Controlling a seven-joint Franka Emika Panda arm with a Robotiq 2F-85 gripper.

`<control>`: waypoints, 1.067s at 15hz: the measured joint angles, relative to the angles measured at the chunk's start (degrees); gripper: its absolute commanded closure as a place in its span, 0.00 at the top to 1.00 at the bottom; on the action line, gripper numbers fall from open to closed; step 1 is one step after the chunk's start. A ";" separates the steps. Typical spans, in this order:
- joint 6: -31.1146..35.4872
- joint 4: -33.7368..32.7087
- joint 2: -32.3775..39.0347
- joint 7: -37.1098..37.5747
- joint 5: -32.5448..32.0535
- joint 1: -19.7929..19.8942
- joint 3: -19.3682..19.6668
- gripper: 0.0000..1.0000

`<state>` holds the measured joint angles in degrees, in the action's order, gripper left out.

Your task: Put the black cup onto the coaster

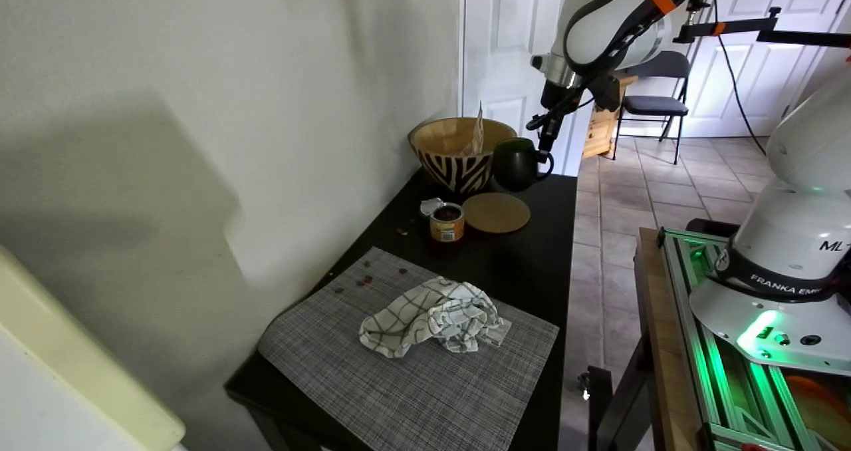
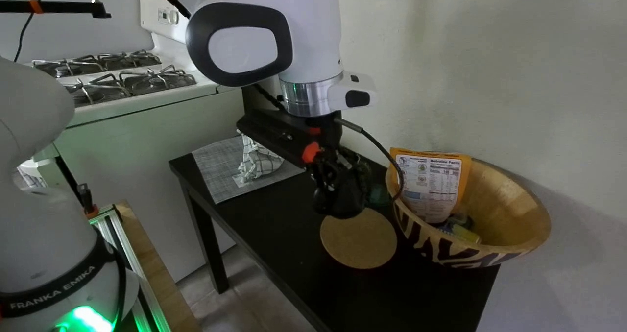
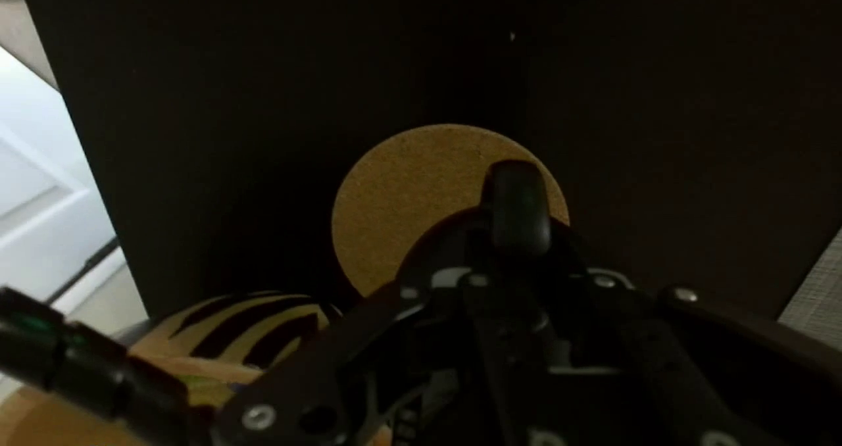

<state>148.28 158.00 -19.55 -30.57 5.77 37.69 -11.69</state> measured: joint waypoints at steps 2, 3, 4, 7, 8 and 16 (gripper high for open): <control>0.90 0.01 0.95 6.74 -1.57 2.24 -2.38 0.06; 1.58 0.02 1.78 9.67 -2.01 3.05 -3.45 0.06; 2.43 0.04 2.92 13.22 -3.99 2.23 -2.71 0.06; 6.08 0.11 7.57 23.64 -10.88 -3.02 2.96 0.06; 7.90 0.14 9.38 26.26 -12.61 -4.59 4.68 0.06; 23.40 0.09 20.03 36.32 -19.55 -14.30 15.51 0.06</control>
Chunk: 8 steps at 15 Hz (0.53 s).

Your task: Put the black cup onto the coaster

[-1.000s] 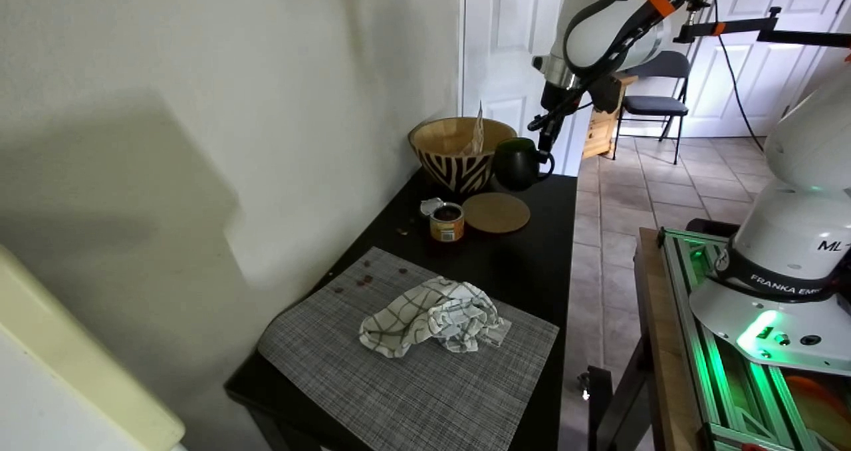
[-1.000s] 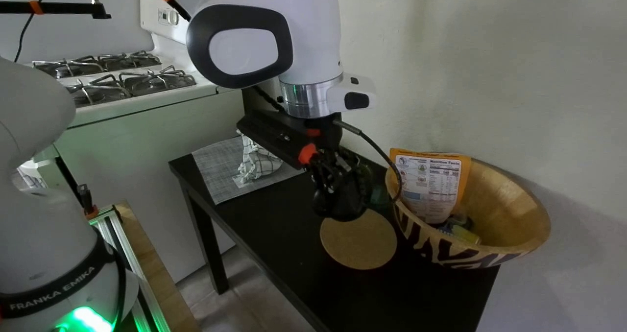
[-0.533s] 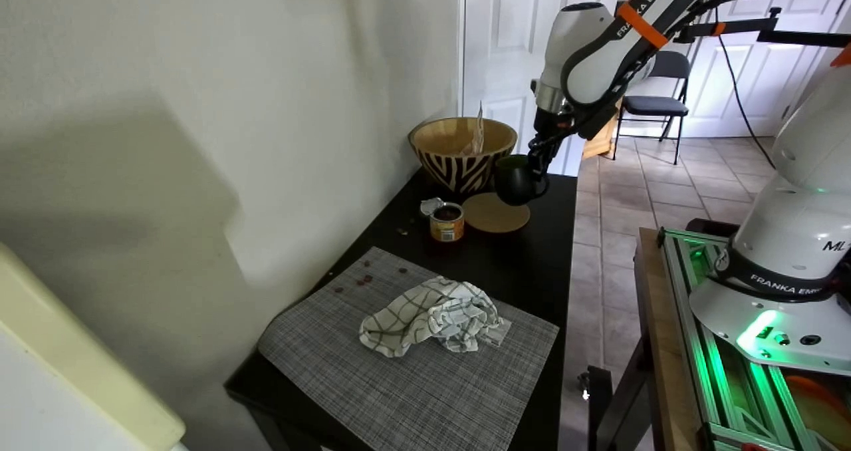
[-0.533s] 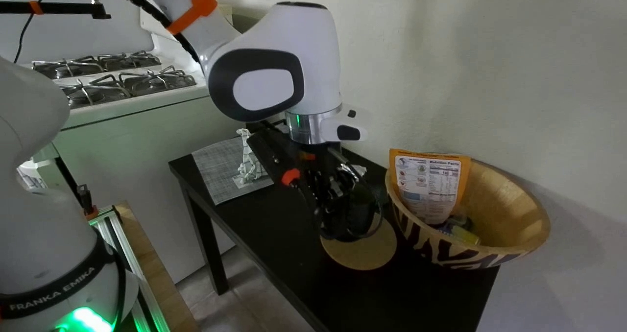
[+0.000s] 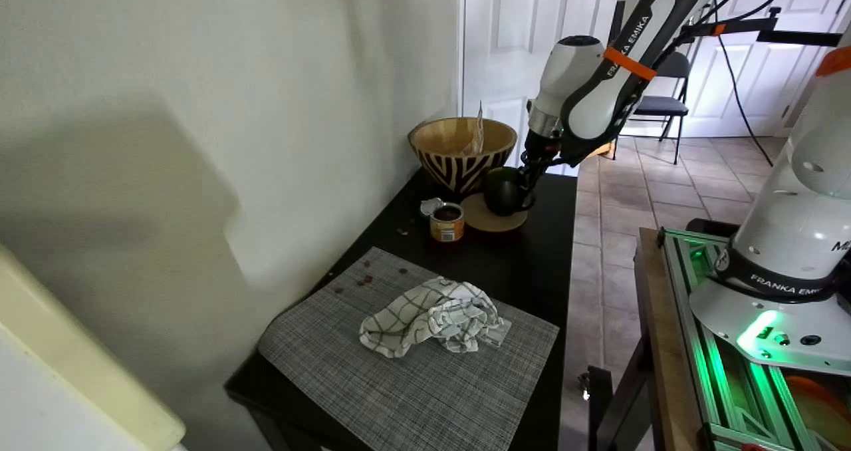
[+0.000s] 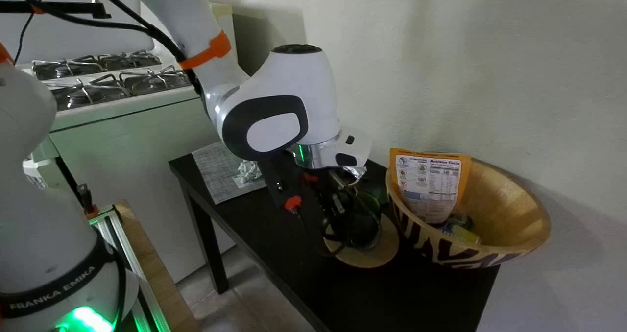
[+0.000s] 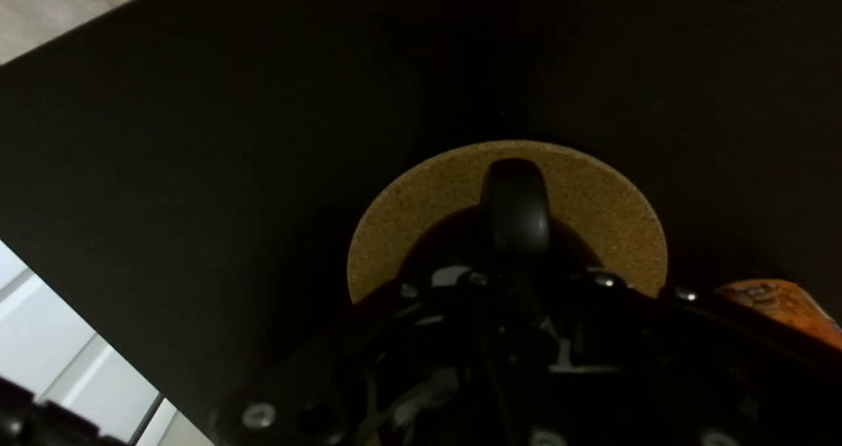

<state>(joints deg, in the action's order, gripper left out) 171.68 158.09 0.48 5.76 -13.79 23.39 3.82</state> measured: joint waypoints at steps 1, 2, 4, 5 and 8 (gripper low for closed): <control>1.43 -0.01 0.57 1.38 -1.50 0.12 0.07 0.06; 2.61 -0.08 1.05 3.16 -3.58 0.16 0.35 0.06; 3.76 -0.22 1.53 6.26 -7.24 0.17 1.13 0.09; 3.78 -0.28 1.62 7.21 -8.31 0.17 1.36 0.47; 3.78 -0.29 1.90 7.74 -8.51 0.02 1.18 0.61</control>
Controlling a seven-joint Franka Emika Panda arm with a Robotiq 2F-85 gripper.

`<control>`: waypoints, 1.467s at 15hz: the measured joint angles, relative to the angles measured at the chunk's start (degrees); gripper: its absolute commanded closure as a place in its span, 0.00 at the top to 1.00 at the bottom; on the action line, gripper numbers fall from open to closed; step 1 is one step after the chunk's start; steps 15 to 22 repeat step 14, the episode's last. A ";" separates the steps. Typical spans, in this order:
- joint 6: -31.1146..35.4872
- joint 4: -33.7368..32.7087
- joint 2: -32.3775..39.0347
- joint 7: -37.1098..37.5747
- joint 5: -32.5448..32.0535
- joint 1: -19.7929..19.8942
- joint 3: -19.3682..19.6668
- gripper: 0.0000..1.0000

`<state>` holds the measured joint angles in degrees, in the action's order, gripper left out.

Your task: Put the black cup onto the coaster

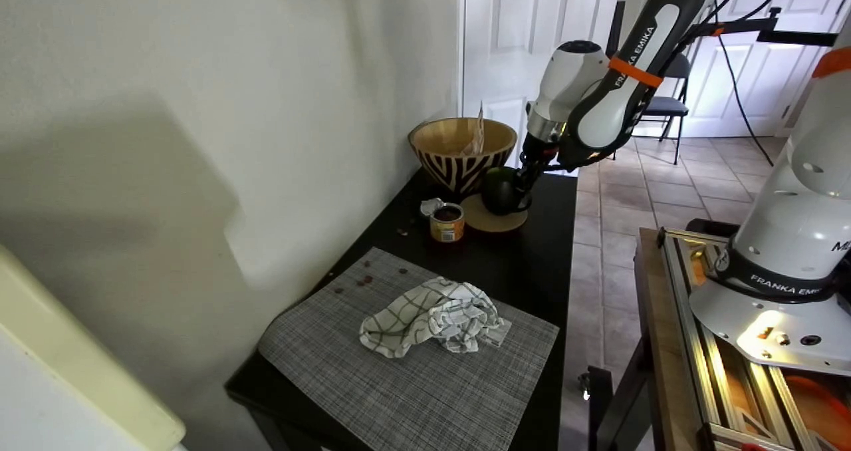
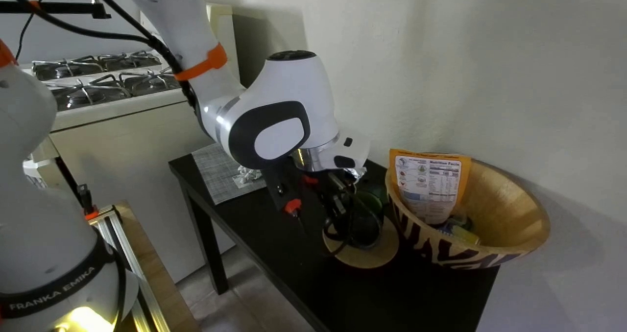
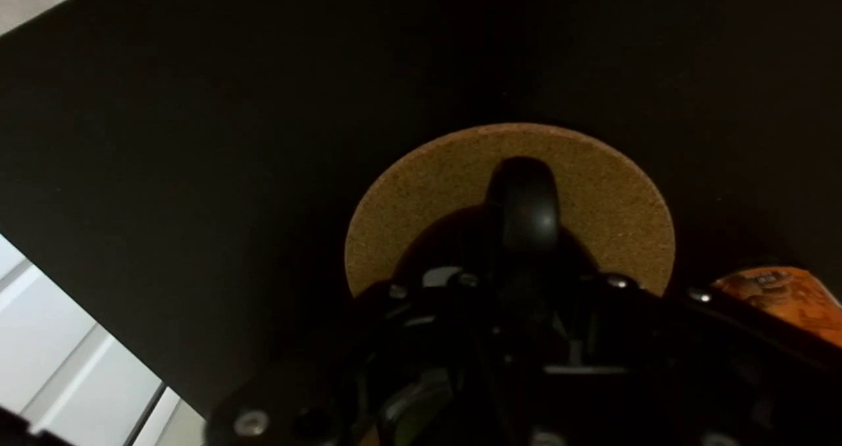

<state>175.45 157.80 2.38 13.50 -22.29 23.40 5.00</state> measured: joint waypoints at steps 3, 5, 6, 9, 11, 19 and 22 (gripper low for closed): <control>-0.11 -0.15 -0.10 -0.33 2.15 -0.21 -1.97 0.85; -0.90 -0.27 -0.61 -2.07 5.56 -1.41 -3.01 1.00; -2.20 -0.41 -1.18 -3.81 8.10 -3.28 -2.63 1.00; -12.02 -1.27 -5.44 -7.73 12.11 -7.90 -2.04 1.00; -20.52 -1.23 -10.16 -8.72 11.85 -9.20 -1.52 1.00; -24.49 -0.66 -17.48 -15.89 13.33 -11.35 -0.33 0.99; -24.49 -0.66 -17.48 -15.89 13.33 -11.35 -0.33 0.99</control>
